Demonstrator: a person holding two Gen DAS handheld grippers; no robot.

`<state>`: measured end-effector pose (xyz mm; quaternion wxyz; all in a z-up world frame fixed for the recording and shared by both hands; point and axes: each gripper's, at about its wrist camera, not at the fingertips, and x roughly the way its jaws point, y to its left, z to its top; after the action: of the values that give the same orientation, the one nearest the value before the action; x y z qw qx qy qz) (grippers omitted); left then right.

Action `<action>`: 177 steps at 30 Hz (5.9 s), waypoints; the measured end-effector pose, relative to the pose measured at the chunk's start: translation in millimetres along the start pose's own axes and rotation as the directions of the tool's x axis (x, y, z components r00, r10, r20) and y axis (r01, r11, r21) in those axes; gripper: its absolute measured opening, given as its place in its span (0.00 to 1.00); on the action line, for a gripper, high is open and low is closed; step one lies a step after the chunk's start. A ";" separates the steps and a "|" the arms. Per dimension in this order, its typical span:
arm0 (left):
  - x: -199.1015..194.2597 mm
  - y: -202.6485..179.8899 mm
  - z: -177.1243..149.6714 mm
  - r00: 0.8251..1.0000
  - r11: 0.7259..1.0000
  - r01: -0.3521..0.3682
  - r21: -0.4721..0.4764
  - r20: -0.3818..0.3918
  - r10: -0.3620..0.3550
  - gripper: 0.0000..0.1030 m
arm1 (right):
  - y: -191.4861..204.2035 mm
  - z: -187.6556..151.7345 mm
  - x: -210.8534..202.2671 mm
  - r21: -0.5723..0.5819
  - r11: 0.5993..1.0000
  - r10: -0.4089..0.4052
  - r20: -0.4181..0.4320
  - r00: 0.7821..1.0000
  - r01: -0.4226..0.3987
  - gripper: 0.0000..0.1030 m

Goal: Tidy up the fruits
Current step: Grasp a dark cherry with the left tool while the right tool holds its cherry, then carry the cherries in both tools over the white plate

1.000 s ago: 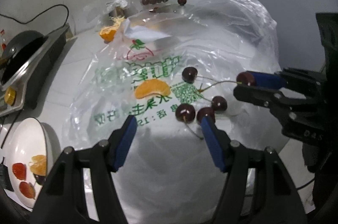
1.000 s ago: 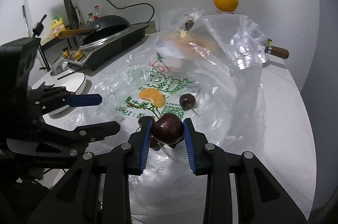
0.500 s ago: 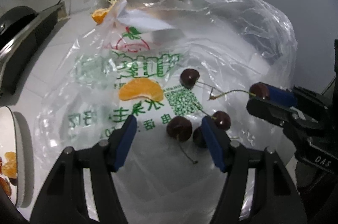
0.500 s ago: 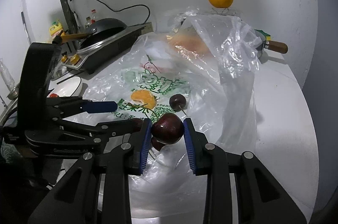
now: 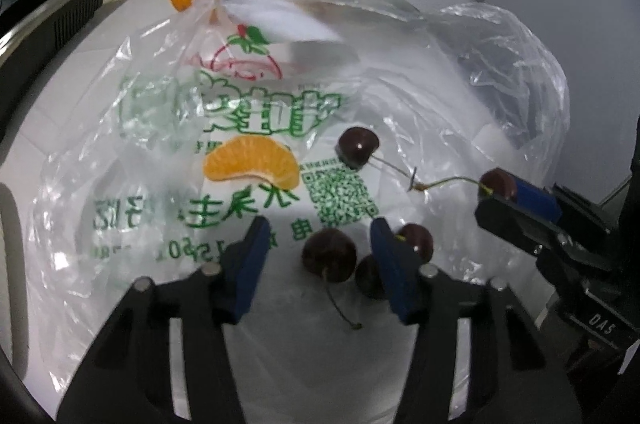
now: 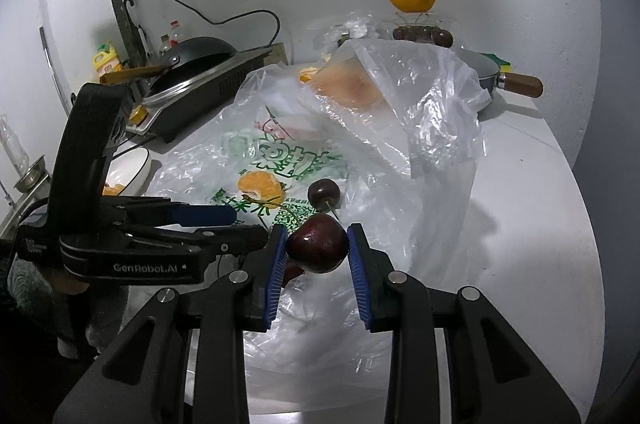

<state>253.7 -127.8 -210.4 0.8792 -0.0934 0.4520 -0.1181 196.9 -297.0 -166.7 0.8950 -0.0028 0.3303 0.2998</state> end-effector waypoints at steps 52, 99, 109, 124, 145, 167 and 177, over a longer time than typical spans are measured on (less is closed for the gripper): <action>-9.8 10.3 -6.9 0.998 0.997 0.067 -0.024 -0.013 -0.067 0.21 | 3.8 -0.9 -12.3 -0.011 1.000 -0.005 0.026 1.000 0.005 0.31; -0.4 -27.4 -15.2 0.996 0.962 -0.081 0.262 -0.007 0.086 0.28 | 14.3 -1.3 -25.2 -0.008 1.000 -0.011 0.049 0.999 0.012 0.31; -43.8 -14.3 -15.6 0.996 0.969 -0.075 0.237 0.058 0.063 0.28 | 39.1 7.1 -30.8 -0.051 0.999 0.000 0.066 0.998 0.004 0.31; -117.9 46.9 -35.1 0.982 0.985 -0.101 0.143 0.172 0.075 0.28 | 110.3 27.3 -19.8 -0.129 0.992 0.025 0.060 0.998 -0.017 0.31; -178.2 175.0 -77.1 0.950 0.983 -0.171 -0.064 0.253 0.182 0.28 | 214.2 43.7 25.0 -0.214 0.974 0.075 -0.001 0.997 -0.074 0.32; -167.9 213.7 -81.6 0.952 0.974 -0.217 -0.068 0.205 0.226 0.30 | 248.8 52.3 60.8 -0.233 0.967 0.094 -0.058 0.994 -0.105 0.32; -189.9 225.6 -85.1 0.939 0.973 -0.206 -0.106 0.259 0.227 0.47 | 269.3 54.2 79.9 -0.258 0.957 0.116 -0.091 0.989 -0.136 0.32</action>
<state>104.9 138.2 -173.6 0.9359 -0.0922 0.3399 0.0108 132.0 -22.4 -119.7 0.8528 -0.1119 0.3203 0.3970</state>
